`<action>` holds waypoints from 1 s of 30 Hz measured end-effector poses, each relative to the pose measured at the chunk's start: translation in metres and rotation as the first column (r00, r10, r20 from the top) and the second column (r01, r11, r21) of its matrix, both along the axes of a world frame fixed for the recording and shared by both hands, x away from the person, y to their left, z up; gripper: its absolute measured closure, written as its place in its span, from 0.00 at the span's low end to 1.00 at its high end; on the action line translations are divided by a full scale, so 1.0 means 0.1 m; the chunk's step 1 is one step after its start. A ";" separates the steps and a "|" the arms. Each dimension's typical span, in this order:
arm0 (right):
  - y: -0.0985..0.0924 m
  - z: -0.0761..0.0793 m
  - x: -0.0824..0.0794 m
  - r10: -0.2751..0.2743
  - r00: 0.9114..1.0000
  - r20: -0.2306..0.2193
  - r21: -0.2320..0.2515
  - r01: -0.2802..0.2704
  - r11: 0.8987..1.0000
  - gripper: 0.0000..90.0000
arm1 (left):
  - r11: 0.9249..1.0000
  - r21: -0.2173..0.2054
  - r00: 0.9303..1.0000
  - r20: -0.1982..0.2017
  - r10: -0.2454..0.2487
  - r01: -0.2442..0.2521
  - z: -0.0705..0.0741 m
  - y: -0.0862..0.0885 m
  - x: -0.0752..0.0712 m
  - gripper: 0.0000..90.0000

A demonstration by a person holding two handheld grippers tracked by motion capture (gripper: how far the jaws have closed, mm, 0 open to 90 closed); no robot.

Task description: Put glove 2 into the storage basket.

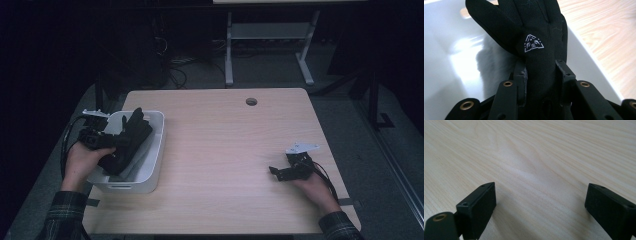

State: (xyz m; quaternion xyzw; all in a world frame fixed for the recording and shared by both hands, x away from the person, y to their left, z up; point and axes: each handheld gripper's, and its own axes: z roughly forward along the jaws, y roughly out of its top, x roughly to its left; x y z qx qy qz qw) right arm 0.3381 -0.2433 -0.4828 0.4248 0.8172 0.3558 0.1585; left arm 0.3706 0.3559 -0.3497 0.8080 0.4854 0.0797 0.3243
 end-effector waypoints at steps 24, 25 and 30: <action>0.00 0.00 0.00 0.000 1.000 0.001 0.000 0.000 1.000 0.11 | 0.998 0.004 0.993 0.107 0.054 -0.055 0.02 -0.05 0.01 0.23; 0.00 0.00 0.00 0.000 1.000 0.000 0.000 0.000 1.000 0.11 | 0.999 -0.002 0.992 0.114 0.046 -0.046 0.03 -0.08 0.00 0.23; 0.00 0.00 0.00 0.000 1.000 0.001 0.000 0.000 1.000 0.11 | 1.000 -0.018 0.990 0.137 -0.009 0.012 0.07 -0.31 -0.02 0.23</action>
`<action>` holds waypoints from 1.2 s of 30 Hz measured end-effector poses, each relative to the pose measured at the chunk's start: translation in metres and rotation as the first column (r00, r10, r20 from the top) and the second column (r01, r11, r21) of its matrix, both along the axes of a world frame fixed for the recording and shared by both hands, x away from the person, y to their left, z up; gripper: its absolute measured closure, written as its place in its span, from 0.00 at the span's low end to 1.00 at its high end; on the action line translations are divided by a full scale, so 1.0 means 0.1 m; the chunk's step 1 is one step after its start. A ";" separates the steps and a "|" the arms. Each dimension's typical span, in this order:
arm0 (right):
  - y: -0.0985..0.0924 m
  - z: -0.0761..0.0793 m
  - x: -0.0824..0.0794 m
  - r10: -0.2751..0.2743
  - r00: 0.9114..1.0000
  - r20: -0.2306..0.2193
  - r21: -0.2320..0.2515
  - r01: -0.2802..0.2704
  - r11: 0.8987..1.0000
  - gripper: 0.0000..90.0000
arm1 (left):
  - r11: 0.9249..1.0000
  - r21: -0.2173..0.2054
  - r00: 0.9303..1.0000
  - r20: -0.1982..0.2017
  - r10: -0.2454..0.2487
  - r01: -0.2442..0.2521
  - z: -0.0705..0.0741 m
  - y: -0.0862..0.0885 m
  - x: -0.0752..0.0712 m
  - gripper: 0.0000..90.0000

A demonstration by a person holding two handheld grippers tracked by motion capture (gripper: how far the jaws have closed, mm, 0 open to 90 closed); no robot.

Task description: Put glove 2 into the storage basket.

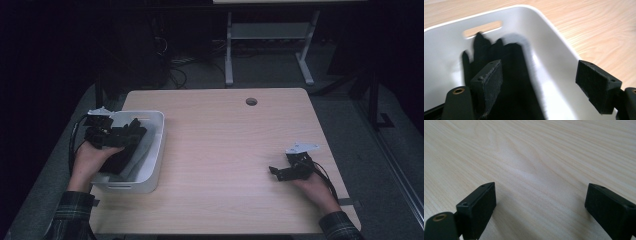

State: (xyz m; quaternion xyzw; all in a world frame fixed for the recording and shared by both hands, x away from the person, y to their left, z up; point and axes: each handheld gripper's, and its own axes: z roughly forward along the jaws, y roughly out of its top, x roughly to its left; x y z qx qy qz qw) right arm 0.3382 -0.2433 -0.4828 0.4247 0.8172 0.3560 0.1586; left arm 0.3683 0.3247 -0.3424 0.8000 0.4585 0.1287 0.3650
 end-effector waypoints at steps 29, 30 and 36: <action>0.01 0.00 -0.01 0.007 1.000 -0.002 -0.003 -0.007 1.000 0.11 | 0.940 -0.086 0.944 0.043 -0.326 0.329 -0.37 -1.61 -0.30 0.23; 0.00 0.00 -0.01 0.007 1.000 -0.001 -0.003 -0.007 1.000 0.11 | 0.938 -0.079 0.942 0.038 -0.334 0.336 -0.41 -1.65 -0.31 0.23; 0.00 0.00 -0.01 0.009 1.000 0.003 -0.006 -0.009 1.000 0.11 | 0.931 -0.047 0.932 0.027 -0.361 0.362 -0.66 -1.81 -0.35 0.23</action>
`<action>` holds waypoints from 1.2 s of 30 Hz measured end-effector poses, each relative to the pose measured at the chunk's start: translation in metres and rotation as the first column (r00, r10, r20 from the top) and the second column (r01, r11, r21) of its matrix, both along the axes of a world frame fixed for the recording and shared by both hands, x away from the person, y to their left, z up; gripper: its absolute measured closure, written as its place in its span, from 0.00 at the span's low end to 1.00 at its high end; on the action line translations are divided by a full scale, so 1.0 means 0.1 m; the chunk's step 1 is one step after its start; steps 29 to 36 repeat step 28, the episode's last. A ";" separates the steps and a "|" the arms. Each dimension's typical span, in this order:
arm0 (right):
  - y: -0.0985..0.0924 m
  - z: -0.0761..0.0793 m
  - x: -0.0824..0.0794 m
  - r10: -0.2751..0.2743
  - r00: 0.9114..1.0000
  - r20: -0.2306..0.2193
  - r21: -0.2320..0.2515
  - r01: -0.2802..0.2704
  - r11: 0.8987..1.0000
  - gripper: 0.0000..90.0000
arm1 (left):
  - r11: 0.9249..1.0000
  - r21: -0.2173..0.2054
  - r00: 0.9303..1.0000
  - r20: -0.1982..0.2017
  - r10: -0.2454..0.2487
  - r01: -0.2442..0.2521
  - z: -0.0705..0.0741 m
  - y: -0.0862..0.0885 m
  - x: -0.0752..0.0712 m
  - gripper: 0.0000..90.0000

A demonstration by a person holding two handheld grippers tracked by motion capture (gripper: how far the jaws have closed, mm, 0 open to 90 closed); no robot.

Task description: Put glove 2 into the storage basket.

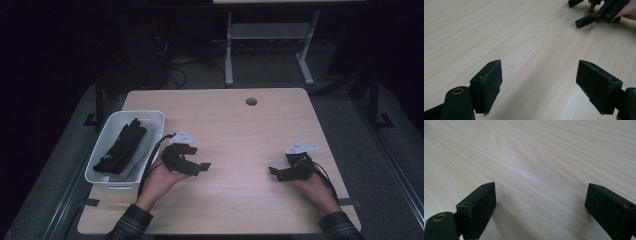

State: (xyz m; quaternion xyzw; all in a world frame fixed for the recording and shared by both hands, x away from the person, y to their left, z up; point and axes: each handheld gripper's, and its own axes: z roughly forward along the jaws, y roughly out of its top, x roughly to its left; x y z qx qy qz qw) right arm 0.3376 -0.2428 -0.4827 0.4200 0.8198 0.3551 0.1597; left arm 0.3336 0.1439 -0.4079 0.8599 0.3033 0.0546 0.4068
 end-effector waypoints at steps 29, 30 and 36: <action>0.00 0.00 0.00 0.011 1.000 0.002 0.000 -0.011 1.000 0.11 | 0.978 0.208 0.999 0.042 -0.023 0.013 -0.59 -0.15 -0.04 0.20; 0.00 0.00 0.00 0.011 1.000 0.002 0.000 -0.011 1.000 0.11 | 0.978 0.208 0.999 0.042 -0.023 0.013 -0.59 -0.15 -0.04 0.20; 0.00 0.00 0.00 0.011 1.000 0.002 0.000 -0.011 1.000 0.11 | 0.978 0.208 0.999 0.042 -0.023 0.013 -0.59 -0.15 -0.04 0.20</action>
